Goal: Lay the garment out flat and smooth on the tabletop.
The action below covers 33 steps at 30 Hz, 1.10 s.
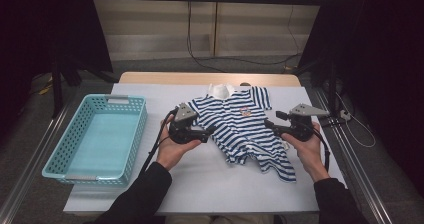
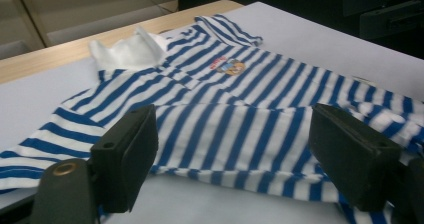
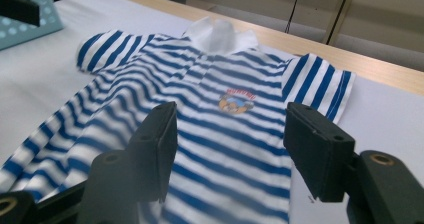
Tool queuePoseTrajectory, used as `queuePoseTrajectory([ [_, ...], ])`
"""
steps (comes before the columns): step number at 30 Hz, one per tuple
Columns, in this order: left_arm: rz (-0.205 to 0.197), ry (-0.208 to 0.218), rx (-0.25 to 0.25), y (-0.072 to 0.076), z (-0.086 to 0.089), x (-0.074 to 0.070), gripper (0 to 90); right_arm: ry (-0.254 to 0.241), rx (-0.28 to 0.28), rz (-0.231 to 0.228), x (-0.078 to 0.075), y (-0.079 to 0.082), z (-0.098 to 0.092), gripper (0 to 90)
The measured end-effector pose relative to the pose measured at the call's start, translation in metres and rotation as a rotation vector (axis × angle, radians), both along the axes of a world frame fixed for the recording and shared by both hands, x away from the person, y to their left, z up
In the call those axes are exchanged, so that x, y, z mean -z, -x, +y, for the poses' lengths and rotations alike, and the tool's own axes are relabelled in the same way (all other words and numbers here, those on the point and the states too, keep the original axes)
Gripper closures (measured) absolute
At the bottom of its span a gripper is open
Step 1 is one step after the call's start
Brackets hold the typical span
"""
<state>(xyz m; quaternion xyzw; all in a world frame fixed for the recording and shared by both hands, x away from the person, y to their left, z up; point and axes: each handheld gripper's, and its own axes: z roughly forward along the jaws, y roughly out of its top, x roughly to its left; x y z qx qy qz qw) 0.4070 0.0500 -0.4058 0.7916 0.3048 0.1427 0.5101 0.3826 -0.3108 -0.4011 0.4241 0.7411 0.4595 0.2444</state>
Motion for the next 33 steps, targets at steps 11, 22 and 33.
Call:
queuePoseTrajectory([
  [11,0.002,-0.042,0.178,0.041,-0.020,0.011,47.9,-0.013,-0.029,0.032,0.013,0.057,-0.003,42.2],
  [22,0.091,-0.107,0.403,0.066,-0.076,0.033,68.2,0.005,-0.051,0.040,0.022,0.076,-0.007,40.7],
  [33,0.094,-0.189,0.345,0.056,-0.100,0.049,52.3,0.013,-0.071,0.037,0.024,0.075,-0.003,39.8],
])
